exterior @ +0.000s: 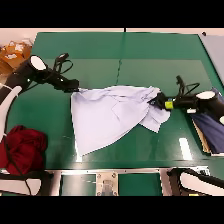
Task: Fold the shirts.
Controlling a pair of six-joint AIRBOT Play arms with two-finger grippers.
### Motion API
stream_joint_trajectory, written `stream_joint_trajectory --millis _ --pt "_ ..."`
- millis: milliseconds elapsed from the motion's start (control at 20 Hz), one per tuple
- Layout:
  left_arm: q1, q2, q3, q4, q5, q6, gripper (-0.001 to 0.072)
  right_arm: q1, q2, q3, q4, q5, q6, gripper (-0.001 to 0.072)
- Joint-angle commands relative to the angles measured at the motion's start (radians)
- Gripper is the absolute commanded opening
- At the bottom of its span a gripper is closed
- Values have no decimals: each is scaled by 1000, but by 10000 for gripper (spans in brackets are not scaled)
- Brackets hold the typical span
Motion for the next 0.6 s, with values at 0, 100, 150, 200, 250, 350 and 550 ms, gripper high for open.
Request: stream_joint_trajectory --millis 0,100,150,200,250,350,550 --pt "0 5 82 73 -5 -49 16 -29 15 158 -1 66 21 15" --pt "0 6 155 106 -23 -80 16 -55 43 266 -1 67 42 15" --pt "0 6 201 126 -38 -91 16 -71 61 326 -1 67 47 15" --pt "0 6 252 150 -63 -97 16 -89 79 382 -1 67 56 14" --pt "0 13 307 183 -86 -110 16 -109 103 444 0 67 58 14" --pt "0 58 418 238 -93 -119 16 -147 159 558 0 67 58 14" --pt "0 237 617 255 -76 -90 16 -216 309 745 0 27 56 15"
